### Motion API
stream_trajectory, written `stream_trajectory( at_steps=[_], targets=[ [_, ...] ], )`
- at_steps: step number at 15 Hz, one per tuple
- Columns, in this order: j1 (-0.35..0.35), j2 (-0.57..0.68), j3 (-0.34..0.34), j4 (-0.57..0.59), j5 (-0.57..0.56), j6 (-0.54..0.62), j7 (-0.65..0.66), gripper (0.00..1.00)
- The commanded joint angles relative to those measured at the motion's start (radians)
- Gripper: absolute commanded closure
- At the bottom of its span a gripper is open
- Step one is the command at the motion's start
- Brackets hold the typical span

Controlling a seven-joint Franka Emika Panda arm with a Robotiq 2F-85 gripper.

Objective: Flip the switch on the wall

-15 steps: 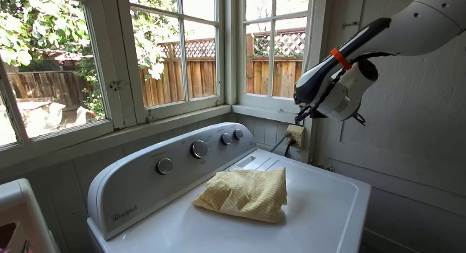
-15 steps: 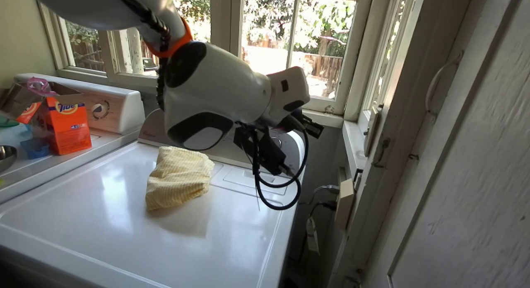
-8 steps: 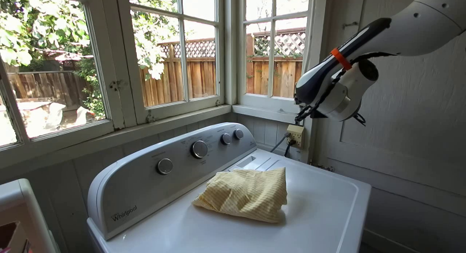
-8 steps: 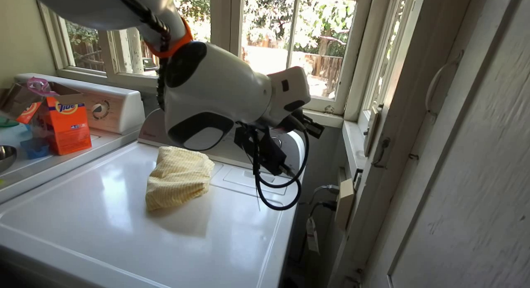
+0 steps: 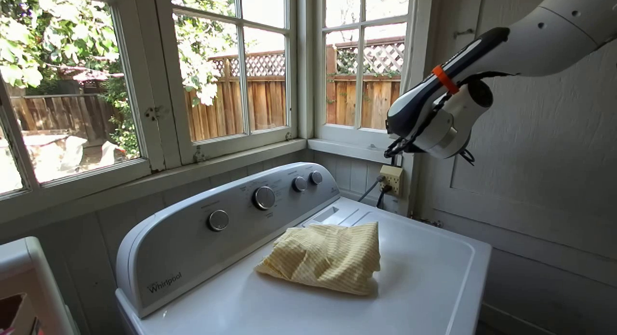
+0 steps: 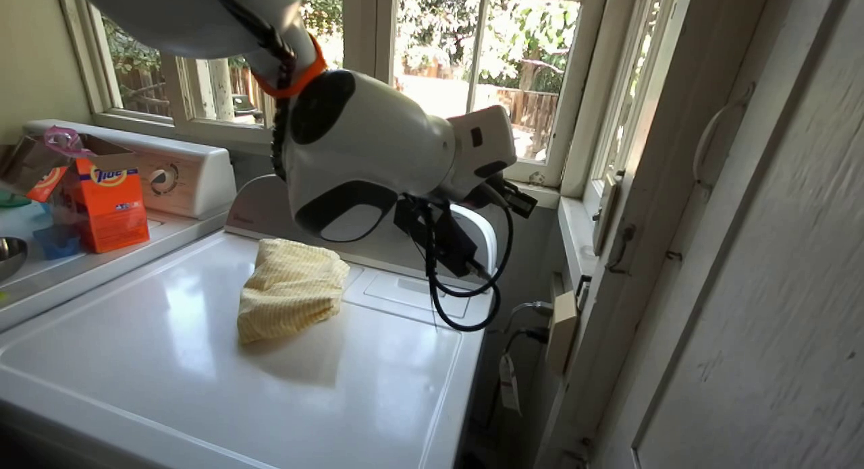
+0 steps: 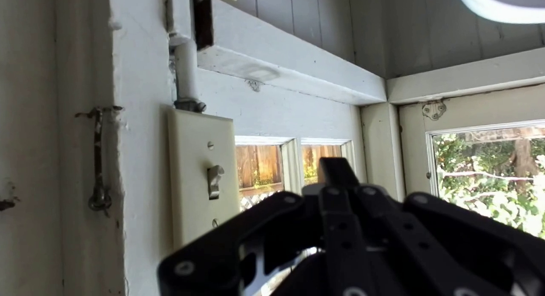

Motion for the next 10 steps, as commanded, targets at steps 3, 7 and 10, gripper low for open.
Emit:
stream_trajectory(
  at_steps=[3,7,10],
  targets=[
    [0.094,-0.086,-0.103,0.092,-0.033,0.030,0.018,1.00],
    [0.078,-0.202,-0.079,0.150,-0.152,0.123,0.083,1.00],
    [0.070,-0.157,-0.081,0.123,-0.125,0.110,0.079,0.99]
  ],
)
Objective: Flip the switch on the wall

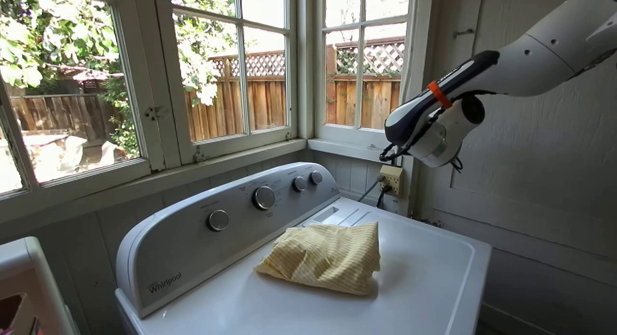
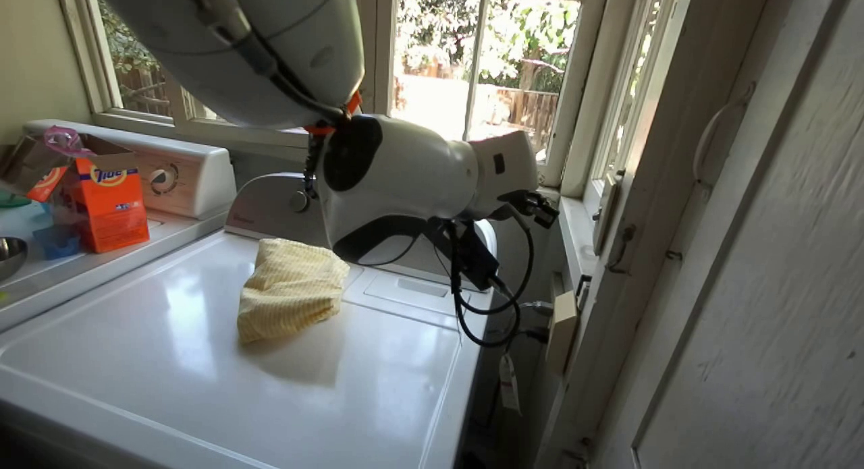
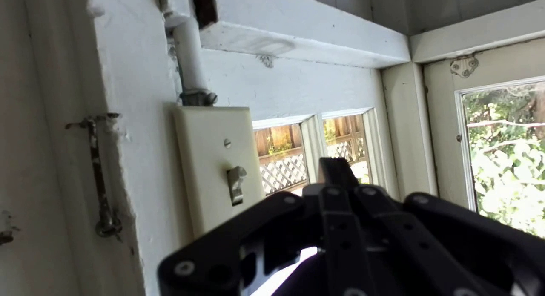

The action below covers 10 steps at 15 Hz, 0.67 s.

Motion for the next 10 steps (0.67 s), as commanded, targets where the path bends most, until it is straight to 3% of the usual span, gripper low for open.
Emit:
stream_trajectory(
  at_steps=[1,10],
  targets=[
    [0.000,-0.014,-0.003,0.007,-0.012,0.008,0.007,0.99],
    [0.003,-0.066,-0.014,0.035,-0.058,0.041,0.002,1.00]
  ],
)
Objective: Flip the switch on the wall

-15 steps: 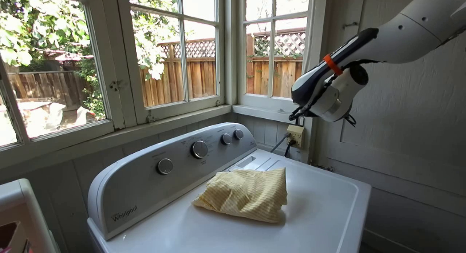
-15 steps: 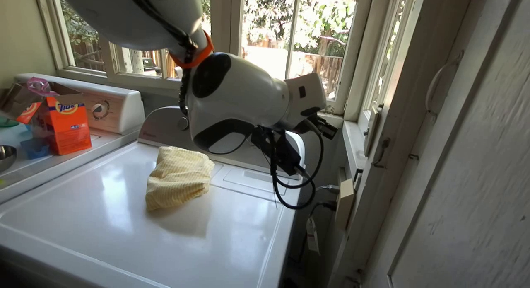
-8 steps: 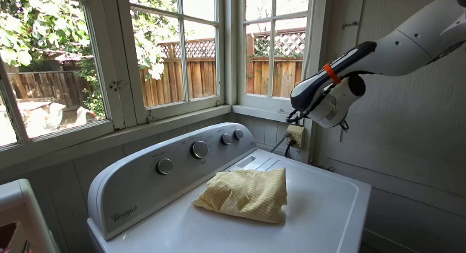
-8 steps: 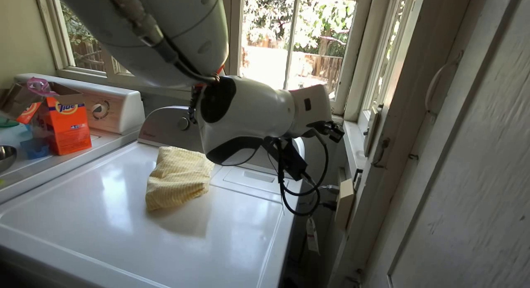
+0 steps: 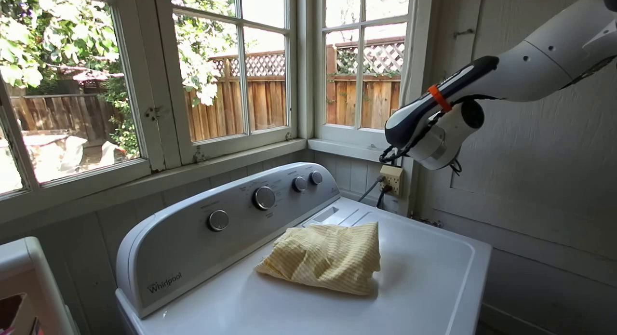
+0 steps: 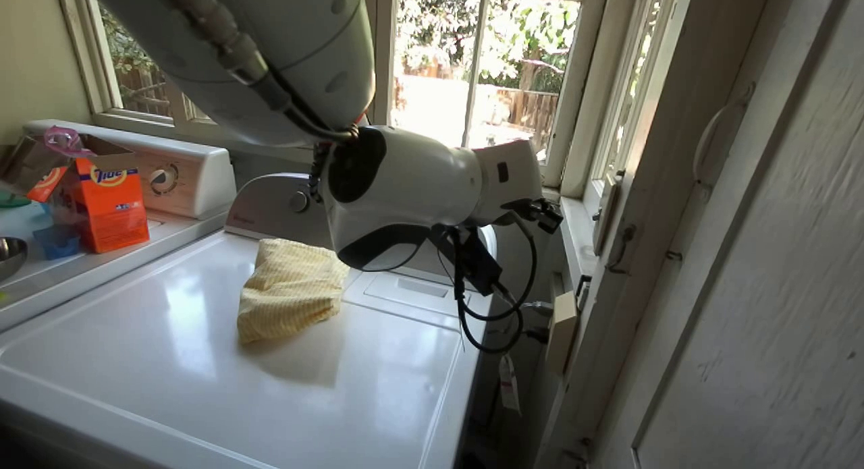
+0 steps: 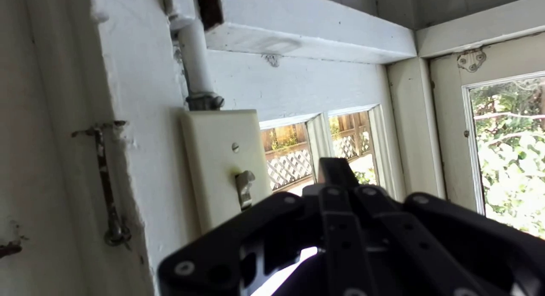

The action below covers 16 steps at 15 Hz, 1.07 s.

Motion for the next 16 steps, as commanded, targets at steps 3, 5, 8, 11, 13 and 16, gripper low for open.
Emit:
stream_trajectory(
  at_steps=[3,5,8,11,13,16],
  targets=[
    [0.001,-0.046,-0.018,0.018,-0.066,0.025,-0.003,1.00],
    [0.003,-0.056,-0.028,0.021,-0.081,0.028,-0.009,1.00],
    [-0.001,-0.082,-0.038,0.029,-0.126,0.044,-0.014,1.00],
    [-0.007,-0.108,-0.039,0.040,-0.172,0.061,-0.014,1.00],
    [-0.011,-0.126,-0.038,0.049,-0.197,0.077,-0.014,1.00],
    [-0.007,-0.135,-0.045,0.062,-0.197,0.099,-0.025,1.00]
  ],
)
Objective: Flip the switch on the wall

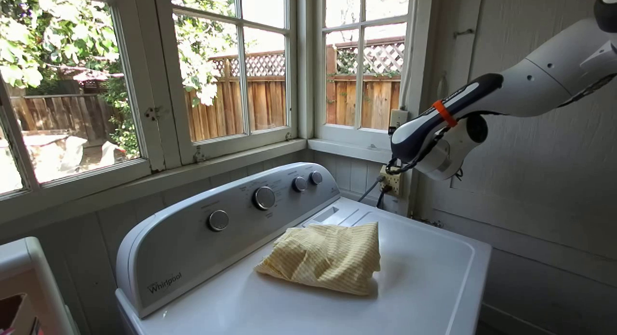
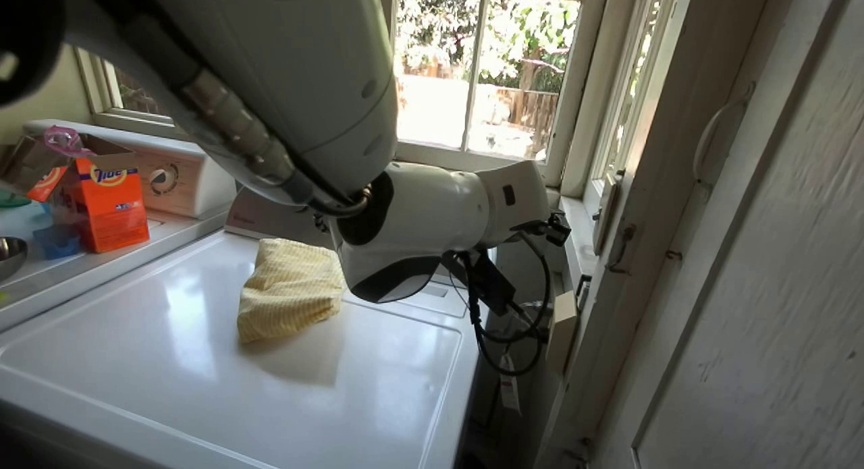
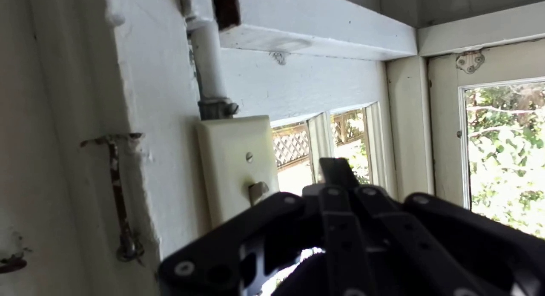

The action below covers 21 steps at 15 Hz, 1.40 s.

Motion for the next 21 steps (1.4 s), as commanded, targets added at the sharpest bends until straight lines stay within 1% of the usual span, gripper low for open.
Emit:
stream_trajectory(
  at_steps=[1,3,7,12,15,21],
  targets=[
    [0.007,-0.050,-0.011,0.039,-0.033,0.052,-0.024,1.00],
    [0.017,-0.053,-0.016,0.053,-0.016,0.073,-0.036,1.00],
    [0.040,-0.051,-0.033,0.069,0.002,0.073,-0.072,1.00],
    [0.080,-0.055,-0.063,0.084,0.021,0.073,-0.118,1.00],
    [0.107,-0.063,-0.083,0.105,0.037,0.094,-0.152,1.00],
    [0.143,-0.077,-0.099,0.147,0.100,0.129,-0.193,1.00]
  ],
)
